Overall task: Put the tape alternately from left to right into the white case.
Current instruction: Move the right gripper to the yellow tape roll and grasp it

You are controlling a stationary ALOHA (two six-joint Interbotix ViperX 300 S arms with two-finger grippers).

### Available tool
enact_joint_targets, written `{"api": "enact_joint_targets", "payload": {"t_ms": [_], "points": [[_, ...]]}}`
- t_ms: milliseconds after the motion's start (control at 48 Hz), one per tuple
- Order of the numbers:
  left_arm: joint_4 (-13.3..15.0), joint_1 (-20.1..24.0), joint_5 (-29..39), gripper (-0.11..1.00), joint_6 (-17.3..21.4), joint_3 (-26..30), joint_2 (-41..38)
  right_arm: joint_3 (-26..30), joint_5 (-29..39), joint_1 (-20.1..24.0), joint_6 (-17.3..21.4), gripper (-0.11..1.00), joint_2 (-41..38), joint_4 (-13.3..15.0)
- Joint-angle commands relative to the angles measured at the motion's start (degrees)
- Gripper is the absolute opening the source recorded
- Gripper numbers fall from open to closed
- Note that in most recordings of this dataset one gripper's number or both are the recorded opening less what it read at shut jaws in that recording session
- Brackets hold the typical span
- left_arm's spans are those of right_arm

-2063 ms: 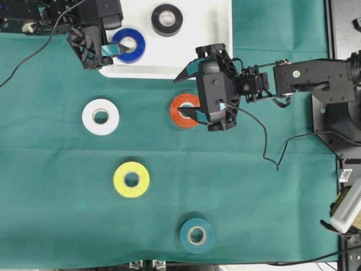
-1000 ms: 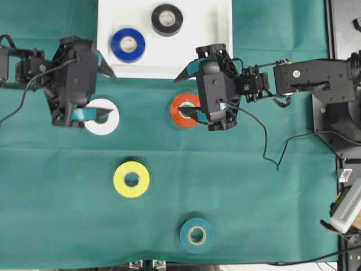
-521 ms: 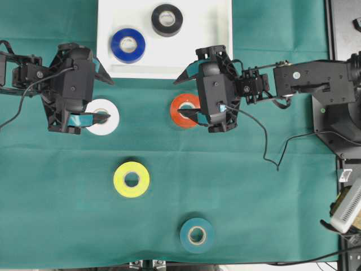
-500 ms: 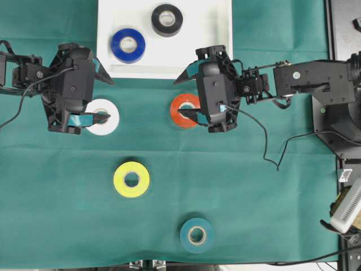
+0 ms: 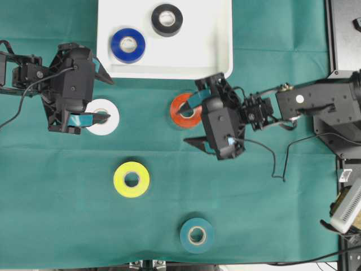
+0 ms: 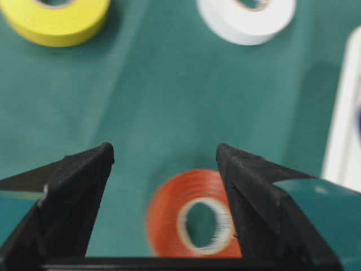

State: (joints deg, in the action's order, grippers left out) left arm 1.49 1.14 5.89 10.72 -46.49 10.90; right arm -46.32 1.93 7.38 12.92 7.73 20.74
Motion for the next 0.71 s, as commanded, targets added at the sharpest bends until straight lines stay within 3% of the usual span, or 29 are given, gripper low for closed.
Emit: {"api": "enact_joint_targets", "payload": {"t_ms": [0,396,688], "points": [[0.00,-0.09,-0.35,0.69,-0.09,0.62,0.88,0.26,-0.35,1.23,1.67,0.78,0.79,-0.18],[0.00,-0.09,-0.26,0.69,-0.09,0.88,0.88,0.44,-3.52,2.55,4.92,0.78,0.53,-0.26],[0.00,-0.09,-0.26,0.69,-0.09,1.05,0.70,4.04,-7.91,3.08,12.30,0.78,-4.48,-0.18]]}}
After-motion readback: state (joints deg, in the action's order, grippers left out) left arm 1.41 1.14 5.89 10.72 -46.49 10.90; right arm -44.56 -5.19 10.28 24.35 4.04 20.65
